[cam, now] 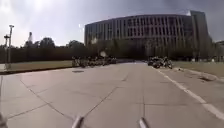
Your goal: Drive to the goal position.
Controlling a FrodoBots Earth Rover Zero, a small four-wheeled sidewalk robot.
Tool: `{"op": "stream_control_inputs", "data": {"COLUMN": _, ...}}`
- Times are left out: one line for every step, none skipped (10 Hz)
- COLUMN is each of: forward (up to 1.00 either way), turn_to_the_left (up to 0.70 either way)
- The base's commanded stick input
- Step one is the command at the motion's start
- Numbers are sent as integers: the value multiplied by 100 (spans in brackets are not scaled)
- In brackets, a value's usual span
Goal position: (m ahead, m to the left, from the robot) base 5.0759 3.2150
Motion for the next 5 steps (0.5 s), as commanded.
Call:
{"op": "stream_control_inputs", "data": {"forward": 100, "turn_to_the_left": 0}}
{"op": "stream_control_inputs", "data": {"forward": 100, "turn_to_the_left": 0}}
{"op": "stream_control_inputs", "data": {"forward": 100, "turn_to_the_left": 0}}
{"op": "stream_control_inputs", "data": {"forward": 100, "turn_to_the_left": 0}}
{"op": "stream_control_inputs", "data": {"forward": 100, "turn_to_the_left": 0}}
